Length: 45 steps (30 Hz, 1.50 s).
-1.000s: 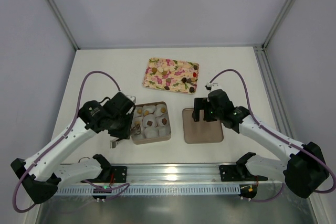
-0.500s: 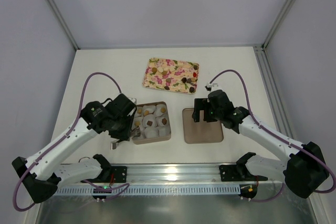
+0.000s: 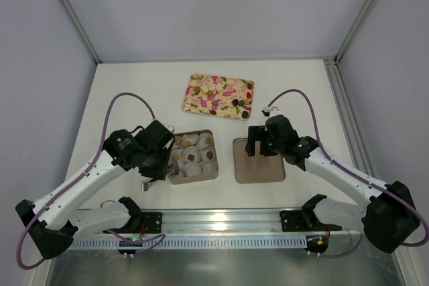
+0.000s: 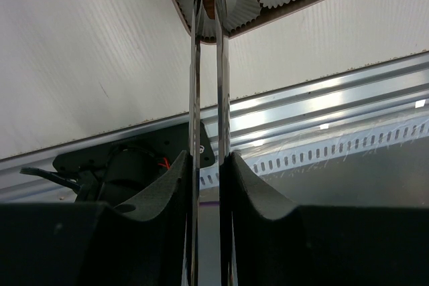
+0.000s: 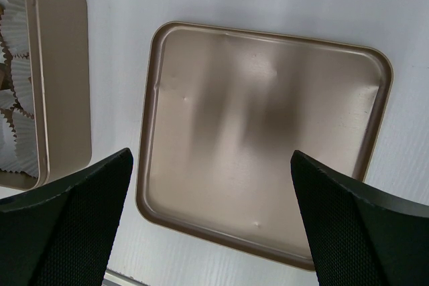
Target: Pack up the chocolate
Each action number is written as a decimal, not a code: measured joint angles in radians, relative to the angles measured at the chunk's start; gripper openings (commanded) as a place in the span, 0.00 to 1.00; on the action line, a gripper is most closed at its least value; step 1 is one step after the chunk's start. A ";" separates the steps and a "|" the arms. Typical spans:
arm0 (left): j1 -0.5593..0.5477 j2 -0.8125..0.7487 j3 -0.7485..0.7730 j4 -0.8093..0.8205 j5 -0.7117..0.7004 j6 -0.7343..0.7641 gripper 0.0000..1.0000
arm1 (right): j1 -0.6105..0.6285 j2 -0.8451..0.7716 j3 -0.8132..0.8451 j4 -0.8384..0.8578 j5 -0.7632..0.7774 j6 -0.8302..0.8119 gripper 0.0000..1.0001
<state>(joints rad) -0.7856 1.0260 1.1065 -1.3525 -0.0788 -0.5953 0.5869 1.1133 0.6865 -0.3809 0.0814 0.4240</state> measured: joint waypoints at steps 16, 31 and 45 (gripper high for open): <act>-0.006 0.007 0.000 0.000 0.000 0.000 0.34 | 0.000 0.000 0.000 0.000 0.000 0.000 1.00; -0.006 0.007 0.002 0.000 0.000 0.000 0.34 | 0.000 0.000 0.000 0.000 0.000 0.000 1.00; -0.006 0.056 0.249 -0.008 0.000 0.002 0.36 | 0.000 -0.003 0.000 -0.003 0.002 0.000 1.00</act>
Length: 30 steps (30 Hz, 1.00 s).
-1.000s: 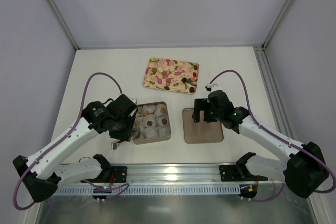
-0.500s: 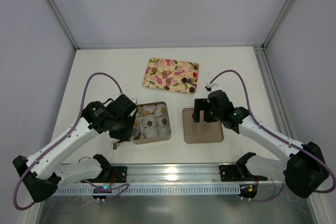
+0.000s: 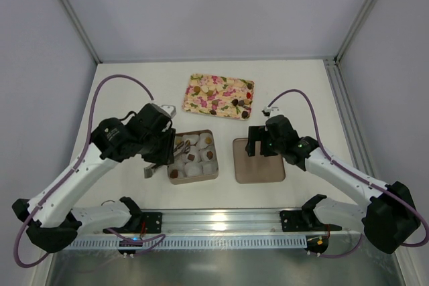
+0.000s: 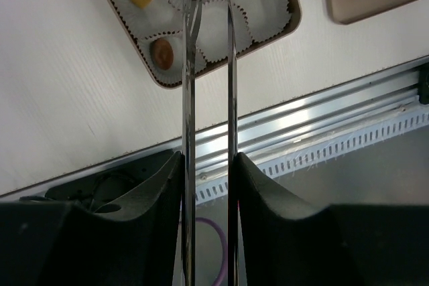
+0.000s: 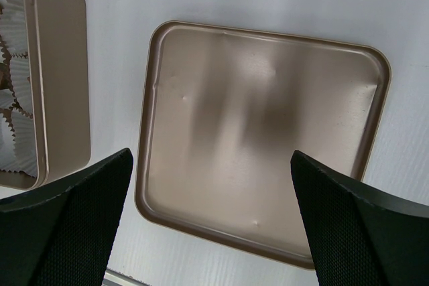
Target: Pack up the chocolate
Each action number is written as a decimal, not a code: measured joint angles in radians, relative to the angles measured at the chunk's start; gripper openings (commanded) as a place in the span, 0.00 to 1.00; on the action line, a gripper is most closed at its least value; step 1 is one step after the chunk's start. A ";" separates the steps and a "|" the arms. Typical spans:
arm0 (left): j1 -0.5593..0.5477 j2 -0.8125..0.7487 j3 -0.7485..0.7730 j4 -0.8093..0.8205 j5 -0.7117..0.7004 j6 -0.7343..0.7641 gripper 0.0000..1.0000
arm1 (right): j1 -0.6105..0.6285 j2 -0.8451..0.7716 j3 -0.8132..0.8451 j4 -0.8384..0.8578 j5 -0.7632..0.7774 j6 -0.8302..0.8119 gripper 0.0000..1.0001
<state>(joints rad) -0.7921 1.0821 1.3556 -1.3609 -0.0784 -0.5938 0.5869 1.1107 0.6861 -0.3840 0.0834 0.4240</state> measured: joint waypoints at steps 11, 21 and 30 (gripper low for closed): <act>0.001 0.310 0.306 0.048 -0.079 0.094 0.40 | 0.000 -0.061 0.024 -0.060 0.035 0.001 1.00; 0.037 0.747 0.623 0.237 -0.099 0.229 0.46 | -0.003 -0.138 0.052 -0.129 0.063 0.019 1.00; 0.102 1.033 0.797 0.346 -0.052 0.291 0.46 | -0.007 -0.222 0.056 -0.193 0.093 0.024 1.00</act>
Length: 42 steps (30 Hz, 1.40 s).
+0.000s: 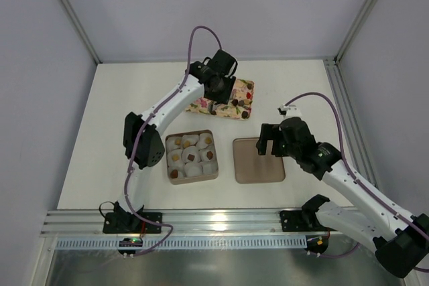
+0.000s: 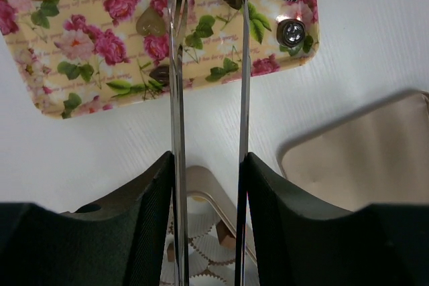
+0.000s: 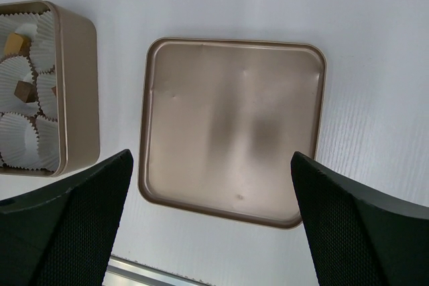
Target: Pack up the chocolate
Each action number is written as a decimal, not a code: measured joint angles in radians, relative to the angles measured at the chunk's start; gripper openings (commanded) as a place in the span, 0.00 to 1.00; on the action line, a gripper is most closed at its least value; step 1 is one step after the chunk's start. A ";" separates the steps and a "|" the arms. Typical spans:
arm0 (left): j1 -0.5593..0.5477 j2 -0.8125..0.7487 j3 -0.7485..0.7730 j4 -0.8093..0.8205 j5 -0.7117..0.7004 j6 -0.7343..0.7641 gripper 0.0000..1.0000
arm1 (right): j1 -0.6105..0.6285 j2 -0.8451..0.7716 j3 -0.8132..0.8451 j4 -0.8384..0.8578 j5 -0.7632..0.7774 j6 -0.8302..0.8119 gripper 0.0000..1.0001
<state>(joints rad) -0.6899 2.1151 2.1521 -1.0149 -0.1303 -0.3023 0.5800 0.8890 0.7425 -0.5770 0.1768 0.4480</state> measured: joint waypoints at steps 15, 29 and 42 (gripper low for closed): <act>0.041 0.087 0.003 0.094 0.091 0.004 0.45 | -0.006 -0.014 0.000 -0.040 0.008 0.000 1.00; 0.039 0.087 -0.032 0.127 0.107 0.001 0.45 | -0.008 -0.014 0.000 -0.041 0.008 0.000 1.00; 0.039 0.087 -0.062 0.128 0.114 0.013 0.40 | -0.008 -0.014 0.000 -0.040 0.008 0.000 1.00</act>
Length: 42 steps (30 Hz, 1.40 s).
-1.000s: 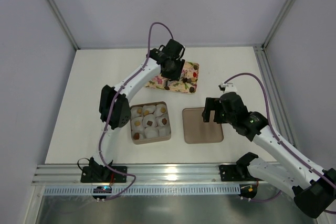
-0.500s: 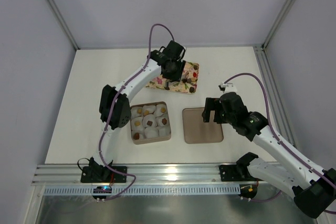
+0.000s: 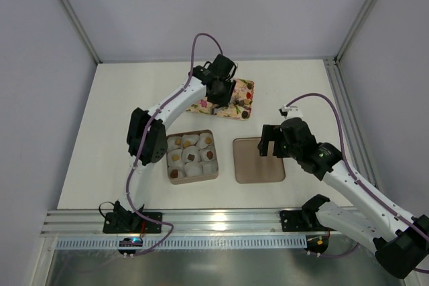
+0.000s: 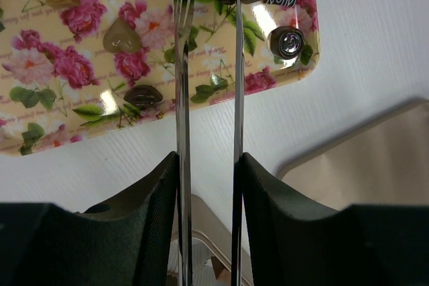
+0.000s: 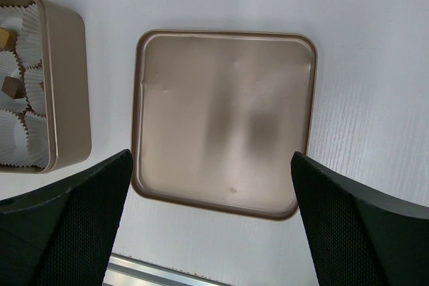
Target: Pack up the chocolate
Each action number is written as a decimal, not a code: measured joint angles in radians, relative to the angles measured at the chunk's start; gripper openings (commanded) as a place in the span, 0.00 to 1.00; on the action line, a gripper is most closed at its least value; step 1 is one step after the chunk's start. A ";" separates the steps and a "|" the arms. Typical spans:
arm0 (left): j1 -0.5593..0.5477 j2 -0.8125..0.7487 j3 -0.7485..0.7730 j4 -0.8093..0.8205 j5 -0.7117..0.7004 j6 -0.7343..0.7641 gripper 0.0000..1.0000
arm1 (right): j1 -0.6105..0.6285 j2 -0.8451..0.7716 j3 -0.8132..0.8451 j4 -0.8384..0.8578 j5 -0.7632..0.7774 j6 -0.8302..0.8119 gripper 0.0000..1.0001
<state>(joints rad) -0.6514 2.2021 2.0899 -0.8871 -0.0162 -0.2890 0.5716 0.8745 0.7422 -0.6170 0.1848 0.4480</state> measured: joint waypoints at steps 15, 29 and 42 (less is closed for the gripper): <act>0.000 0.044 0.021 -0.012 0.041 0.004 0.35 | -0.005 0.000 -0.002 0.002 0.000 0.000 1.00; 0.000 0.063 0.031 -0.052 0.036 0.009 0.29 | -0.008 0.000 -0.002 0.003 -0.002 0.000 1.00; 0.000 0.061 0.079 -0.093 -0.003 0.013 0.33 | -0.009 0.000 -0.002 0.003 -0.004 0.000 1.00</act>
<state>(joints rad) -0.6518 2.2635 2.1693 -0.9798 -0.0193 -0.2760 0.5625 0.8749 0.7403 -0.6140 0.1806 0.4477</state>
